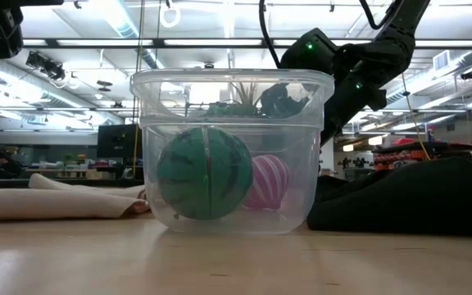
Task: Pick and placing Produce into tupperware
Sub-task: Put the red apple into the transparent container
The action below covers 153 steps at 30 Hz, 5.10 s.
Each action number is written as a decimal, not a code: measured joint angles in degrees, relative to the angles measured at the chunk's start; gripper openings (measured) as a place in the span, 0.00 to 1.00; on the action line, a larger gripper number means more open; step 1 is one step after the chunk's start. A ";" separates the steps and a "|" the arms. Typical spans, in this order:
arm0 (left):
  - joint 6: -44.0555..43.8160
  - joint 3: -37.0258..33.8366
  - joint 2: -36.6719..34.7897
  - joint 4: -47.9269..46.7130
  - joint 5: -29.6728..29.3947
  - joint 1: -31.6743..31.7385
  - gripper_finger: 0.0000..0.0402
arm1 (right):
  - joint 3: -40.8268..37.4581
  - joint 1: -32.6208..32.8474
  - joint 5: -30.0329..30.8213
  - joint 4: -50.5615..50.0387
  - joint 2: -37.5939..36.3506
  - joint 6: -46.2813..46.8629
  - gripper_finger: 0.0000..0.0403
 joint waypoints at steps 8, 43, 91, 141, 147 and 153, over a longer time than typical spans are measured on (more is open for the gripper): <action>0.00 0.00 0.00 -0.03 -0.02 0.00 0.17 | 0.00 2.02 0.49 -0.41 -1.00 -0.01 0.66; 0.46 0.00 -0.02 -0.29 -0.02 -0.02 0.16 | -0.04 7.04 10.86 -33.25 -38.96 4.84 0.66; 2.88 0.00 -0.02 -0.22 0.00 -0.02 0.18 | 85.50 5.58 -16.44 -62.10 9.73 -15.71 0.66; 2.89 0.00 0.00 0.53 4.54 -0.01 0.19 | 75.22 13.35 -9.97 -86.07 22.93 -7.56 0.66; 2.93 0.00 0.00 0.62 4.55 -0.02 0.20 | 75.01 14.80 -8.93 -85.04 22.93 -5.98 0.66; 4.27 0.00 0.00 0.65 4.52 0.00 0.18 | 75.01 14.65 -7.57 -85.08 22.93 -4.51 0.66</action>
